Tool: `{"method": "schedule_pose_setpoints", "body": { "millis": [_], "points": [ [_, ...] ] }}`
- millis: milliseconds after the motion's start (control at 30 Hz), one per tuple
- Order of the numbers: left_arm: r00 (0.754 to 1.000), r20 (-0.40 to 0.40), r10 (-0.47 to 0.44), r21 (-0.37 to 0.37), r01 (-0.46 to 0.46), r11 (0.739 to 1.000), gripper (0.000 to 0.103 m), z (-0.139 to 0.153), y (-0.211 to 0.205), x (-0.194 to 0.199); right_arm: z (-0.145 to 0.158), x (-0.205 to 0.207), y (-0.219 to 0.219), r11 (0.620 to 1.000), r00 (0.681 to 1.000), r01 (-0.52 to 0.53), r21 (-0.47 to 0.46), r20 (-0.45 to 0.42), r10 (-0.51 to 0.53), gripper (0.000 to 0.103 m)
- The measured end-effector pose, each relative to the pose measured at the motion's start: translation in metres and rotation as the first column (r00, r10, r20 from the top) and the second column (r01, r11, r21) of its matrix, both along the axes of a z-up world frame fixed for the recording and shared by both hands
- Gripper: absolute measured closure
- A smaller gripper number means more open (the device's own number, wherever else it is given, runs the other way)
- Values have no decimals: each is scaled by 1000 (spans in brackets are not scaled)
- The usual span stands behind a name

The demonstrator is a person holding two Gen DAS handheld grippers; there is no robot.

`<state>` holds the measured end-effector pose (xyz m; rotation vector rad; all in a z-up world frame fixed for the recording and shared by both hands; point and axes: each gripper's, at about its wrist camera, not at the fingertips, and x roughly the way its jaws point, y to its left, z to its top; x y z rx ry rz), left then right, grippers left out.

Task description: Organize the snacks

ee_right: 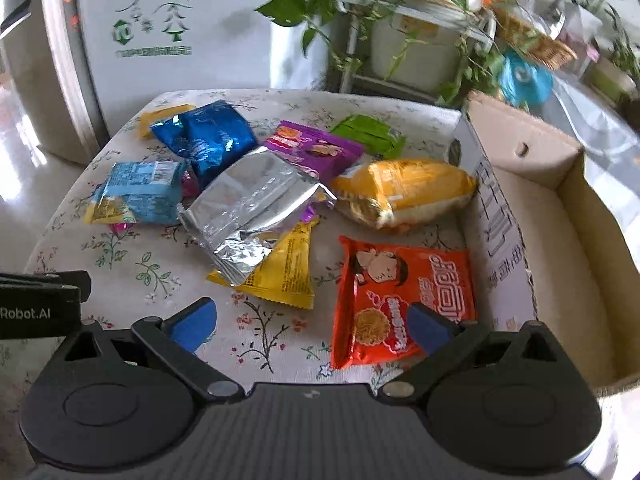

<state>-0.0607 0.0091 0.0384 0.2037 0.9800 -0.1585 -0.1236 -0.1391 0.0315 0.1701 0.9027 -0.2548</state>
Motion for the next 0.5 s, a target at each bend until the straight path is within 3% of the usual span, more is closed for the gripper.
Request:
{"method": "schedule_pose_setpoints", "body": {
  "millis": [500],
  "points": [
    [1000, 7, 8, 4, -8, 1000, 1, 18, -12, -7, 7, -5, -15, 997, 997, 68, 43, -38, -66, 0]
  ]
}}
